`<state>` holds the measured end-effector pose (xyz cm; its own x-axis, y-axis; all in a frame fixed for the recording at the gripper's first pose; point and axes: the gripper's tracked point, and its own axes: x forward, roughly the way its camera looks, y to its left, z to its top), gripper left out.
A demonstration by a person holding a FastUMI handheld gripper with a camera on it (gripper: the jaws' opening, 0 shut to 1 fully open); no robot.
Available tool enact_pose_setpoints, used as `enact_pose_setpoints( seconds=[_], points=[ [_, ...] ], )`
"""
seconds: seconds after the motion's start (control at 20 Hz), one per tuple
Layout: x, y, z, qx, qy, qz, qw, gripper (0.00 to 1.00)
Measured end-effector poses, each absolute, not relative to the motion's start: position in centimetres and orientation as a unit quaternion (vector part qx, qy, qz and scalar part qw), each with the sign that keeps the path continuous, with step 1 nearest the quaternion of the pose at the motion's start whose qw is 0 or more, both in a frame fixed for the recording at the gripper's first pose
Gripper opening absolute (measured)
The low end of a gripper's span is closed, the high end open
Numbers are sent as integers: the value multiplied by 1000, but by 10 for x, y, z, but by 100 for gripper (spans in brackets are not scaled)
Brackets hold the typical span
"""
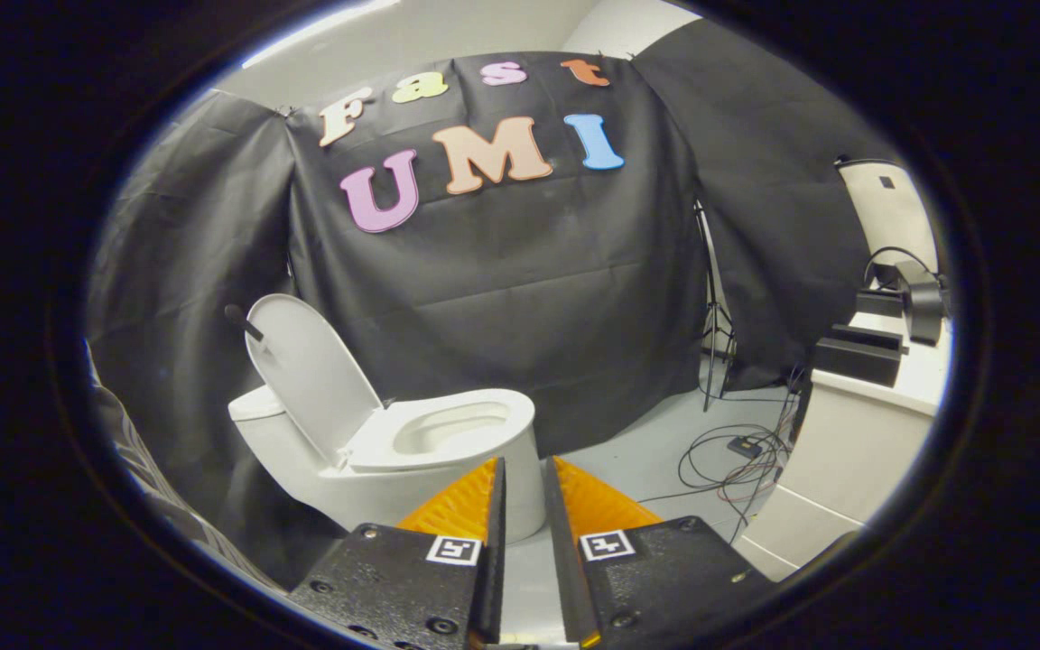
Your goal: Open the toilet lid.
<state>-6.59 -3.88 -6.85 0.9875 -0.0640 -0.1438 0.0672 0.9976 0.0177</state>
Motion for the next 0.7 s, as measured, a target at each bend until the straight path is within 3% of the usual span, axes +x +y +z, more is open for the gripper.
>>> enact_pose_setpoints(
  seconds=[0.7],
  points=[
    [-64, -40, -67, 15, 63, -37, 997, 26]
  ],
)
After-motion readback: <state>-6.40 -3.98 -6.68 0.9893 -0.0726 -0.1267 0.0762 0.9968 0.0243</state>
